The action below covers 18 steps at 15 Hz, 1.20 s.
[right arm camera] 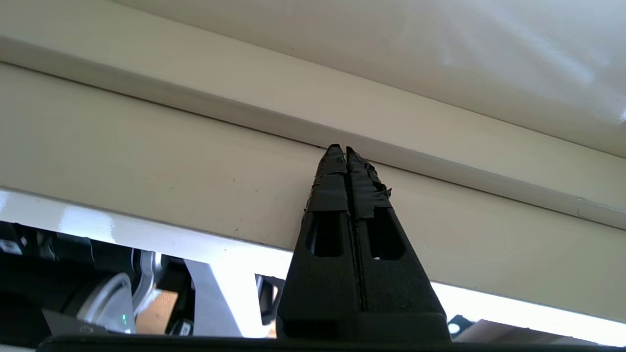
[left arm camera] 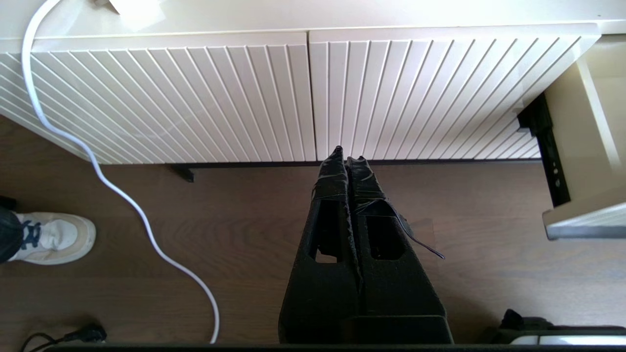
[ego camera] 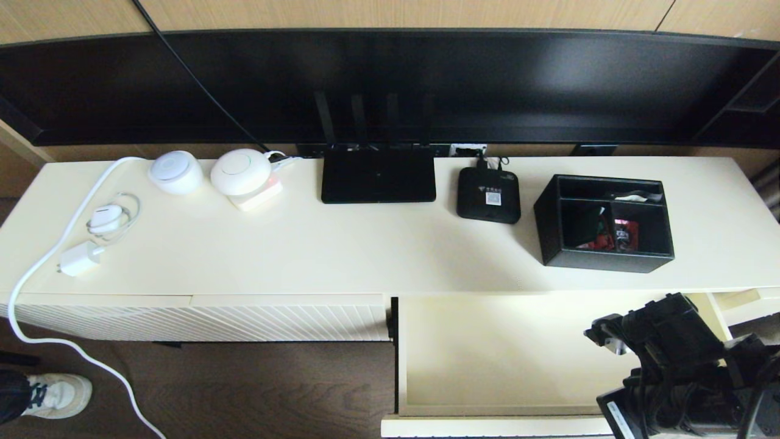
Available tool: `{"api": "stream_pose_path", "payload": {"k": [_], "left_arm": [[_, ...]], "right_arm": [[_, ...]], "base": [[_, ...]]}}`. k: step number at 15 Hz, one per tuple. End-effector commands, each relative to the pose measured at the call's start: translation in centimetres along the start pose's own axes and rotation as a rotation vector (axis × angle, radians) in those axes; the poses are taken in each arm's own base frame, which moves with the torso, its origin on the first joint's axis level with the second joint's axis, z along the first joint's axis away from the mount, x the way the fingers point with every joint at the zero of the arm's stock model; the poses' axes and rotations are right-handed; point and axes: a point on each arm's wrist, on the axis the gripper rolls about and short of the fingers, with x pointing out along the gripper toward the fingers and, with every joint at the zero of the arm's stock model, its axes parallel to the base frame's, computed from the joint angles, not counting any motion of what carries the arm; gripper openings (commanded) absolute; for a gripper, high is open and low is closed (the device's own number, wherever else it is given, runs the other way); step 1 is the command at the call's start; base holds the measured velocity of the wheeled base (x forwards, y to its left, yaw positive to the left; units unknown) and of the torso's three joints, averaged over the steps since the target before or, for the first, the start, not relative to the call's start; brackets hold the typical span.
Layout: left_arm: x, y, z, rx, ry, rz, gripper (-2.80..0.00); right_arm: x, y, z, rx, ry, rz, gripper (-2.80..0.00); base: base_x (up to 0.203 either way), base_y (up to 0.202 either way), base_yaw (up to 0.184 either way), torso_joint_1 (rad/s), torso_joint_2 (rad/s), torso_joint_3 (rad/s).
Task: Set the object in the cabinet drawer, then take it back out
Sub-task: Open the drawer, then put the storage box in the drawer
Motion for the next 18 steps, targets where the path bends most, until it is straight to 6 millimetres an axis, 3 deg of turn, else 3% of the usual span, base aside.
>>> {"api": "stream_pose_path", "payload": {"k": [1, 6, 11, 13, 16, 18], "left_arm": [[0.0, 0.0, 0.0, 0.000, 0.002, 0.000, -2.80], [0.0, 0.0, 0.0, 0.000, 0.002, 0.000, -2.80], [0.0, 0.0, 0.0, 0.000, 0.002, 0.000, -2.80], [0.0, 0.0, 0.0, 0.000, 0.002, 0.000, -2.80], [0.0, 0.0, 0.0, 0.000, 0.002, 0.000, -2.80], [0.0, 0.0, 0.0, 0.000, 0.002, 0.000, -2.80]], "right_arm": [[0.1, 0.1, 0.0, -0.003, 0.007, -0.001, -2.80], [-1.0, -0.1, 1.0, 0.013, -0.062, 0.002, -2.80], [-4.0, -0.6, 2.4, 0.042, -0.213, -0.034, -2.80], [-6.5, -1.0, 2.7, 0.054, -0.287, -0.049, -2.80], [-10.8, -1.8, 1.3, 0.050, -0.216, -0.120, -2.80], [-14.0, -2.2, 1.5, 0.072, -0.261, -0.127, -2.80]], "base": [[0.000, 0.000, 0.000, 0.000, 0.00, 0.000], [0.000, 0.000, 0.000, 0.000, 0.00, 0.000], [0.000, 0.000, 0.000, 0.000, 0.00, 0.000], [0.000, 0.000, 0.000, 0.000, 0.00, 0.000], [0.000, 0.000, 0.000, 0.000, 0.00, 0.000], [0.000, 0.000, 0.000, 0.000, 0.00, 0.000]]}}
